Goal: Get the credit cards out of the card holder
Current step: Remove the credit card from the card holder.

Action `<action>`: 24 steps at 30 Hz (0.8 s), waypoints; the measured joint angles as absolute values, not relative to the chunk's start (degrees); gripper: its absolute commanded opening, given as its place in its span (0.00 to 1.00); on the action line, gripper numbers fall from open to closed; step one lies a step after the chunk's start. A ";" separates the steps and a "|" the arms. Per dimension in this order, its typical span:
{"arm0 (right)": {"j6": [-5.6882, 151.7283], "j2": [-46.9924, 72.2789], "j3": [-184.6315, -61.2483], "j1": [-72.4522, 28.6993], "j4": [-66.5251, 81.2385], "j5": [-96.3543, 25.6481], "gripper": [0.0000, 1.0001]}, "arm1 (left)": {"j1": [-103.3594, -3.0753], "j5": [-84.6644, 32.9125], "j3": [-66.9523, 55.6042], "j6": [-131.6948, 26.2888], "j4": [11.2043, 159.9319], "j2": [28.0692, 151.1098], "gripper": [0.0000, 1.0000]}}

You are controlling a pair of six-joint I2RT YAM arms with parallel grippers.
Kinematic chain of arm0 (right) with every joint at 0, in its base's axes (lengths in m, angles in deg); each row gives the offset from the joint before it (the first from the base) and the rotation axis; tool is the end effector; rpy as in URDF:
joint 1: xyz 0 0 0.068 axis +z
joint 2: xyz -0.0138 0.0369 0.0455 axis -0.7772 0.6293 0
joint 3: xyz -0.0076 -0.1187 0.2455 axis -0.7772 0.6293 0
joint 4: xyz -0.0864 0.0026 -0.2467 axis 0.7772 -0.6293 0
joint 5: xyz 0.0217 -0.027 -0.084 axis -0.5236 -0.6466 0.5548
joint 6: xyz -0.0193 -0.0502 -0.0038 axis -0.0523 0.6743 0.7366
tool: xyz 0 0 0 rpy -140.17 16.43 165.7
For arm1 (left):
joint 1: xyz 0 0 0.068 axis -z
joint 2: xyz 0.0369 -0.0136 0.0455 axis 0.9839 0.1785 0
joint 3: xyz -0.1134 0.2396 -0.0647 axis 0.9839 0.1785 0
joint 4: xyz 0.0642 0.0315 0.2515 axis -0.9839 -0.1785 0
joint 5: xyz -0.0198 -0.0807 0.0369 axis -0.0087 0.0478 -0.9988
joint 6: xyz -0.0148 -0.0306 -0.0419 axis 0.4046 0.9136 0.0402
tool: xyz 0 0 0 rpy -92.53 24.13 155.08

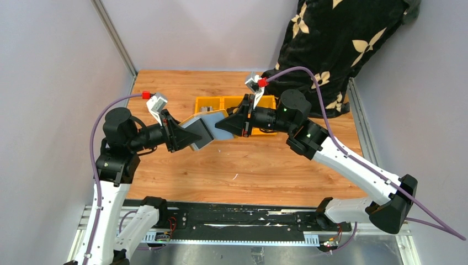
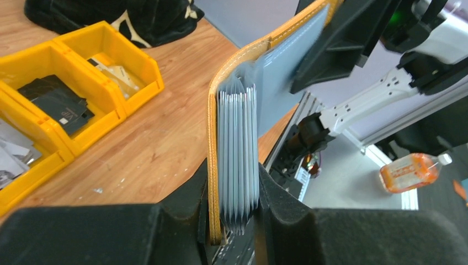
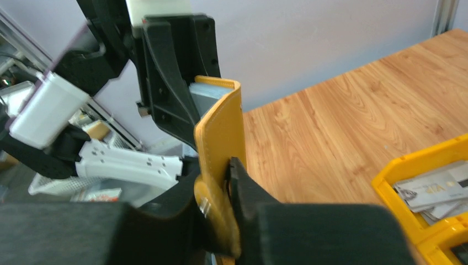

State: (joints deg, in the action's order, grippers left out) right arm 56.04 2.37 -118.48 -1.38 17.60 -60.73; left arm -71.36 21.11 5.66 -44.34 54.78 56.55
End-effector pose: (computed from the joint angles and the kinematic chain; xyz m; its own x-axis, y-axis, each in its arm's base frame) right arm 0.1666 0.2259 0.4425 -0.2949 0.1755 -0.9393 -0.9480 0.0695 0.3106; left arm 0.1254 -0.0481 0.4093 -0.4661 -0.1281 -0.8754 0.7700 0.4285 -0.4727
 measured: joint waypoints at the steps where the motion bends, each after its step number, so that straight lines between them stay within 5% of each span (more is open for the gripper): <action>1: 56.79 2.67 -118.85 -1.38 16.31 -61.30 0.06 | -71.36 21.17 5.24 -45.30 53.64 56.73 0.00; 5: 57.49 3.74 -119.09 -1.60 14.26 -63.94 0.00 | -71.40 21.26 4.59 -48.10 49.38 56.95 0.12; 8: 57.27 4.16 -119.09 -1.60 14.21 -64.92 0.00 | -71.47 21.43 4.61 -48.71 48.09 57.03 0.65; 9: 56.83 4.16 -118.83 -1.60 14.87 -64.86 0.00 | -71.47 22.24 4.54 -48.69 48.22 57.03 0.73; 24: 34.32 -0.71 -96.71 -2.97 49.10 -58.59 0.00 | -71.51 27.44 14.77 -31.99 70.25 48.51 0.74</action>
State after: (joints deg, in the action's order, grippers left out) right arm 34.32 -0.71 -96.71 -2.97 49.10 -58.59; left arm -71.51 27.44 14.77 -31.99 70.25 48.51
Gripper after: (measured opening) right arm 0.073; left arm 0.750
